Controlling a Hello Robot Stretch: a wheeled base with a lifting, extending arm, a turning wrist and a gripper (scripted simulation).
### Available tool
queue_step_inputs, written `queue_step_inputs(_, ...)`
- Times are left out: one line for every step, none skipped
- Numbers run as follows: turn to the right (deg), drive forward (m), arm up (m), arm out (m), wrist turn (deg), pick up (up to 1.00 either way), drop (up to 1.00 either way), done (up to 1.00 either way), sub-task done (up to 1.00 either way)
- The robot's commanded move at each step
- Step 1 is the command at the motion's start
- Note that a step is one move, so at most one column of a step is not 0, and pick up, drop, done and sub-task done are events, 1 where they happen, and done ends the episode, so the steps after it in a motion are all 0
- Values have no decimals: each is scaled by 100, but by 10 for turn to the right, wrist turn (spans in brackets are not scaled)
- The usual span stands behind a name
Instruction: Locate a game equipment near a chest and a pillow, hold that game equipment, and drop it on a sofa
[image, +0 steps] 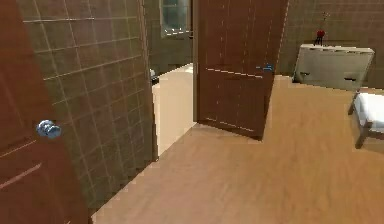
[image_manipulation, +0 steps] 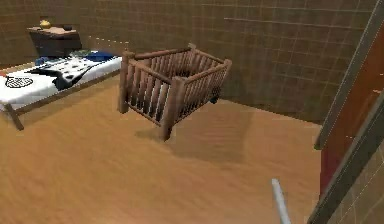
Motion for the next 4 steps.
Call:
queue_step_inputs(0, 100, 0, 0, 0, 0, 0, 0, 0)
queue_step_inputs(30, 0, 0, 0, 0, 0, 0, 0, 0)
queue_step_inputs(0, 85, 0, 0, 0, 0, 0, 0, 0)
queue_step_inputs(-450, 0, 0, 0, 0, 0, 0, 0, 0)
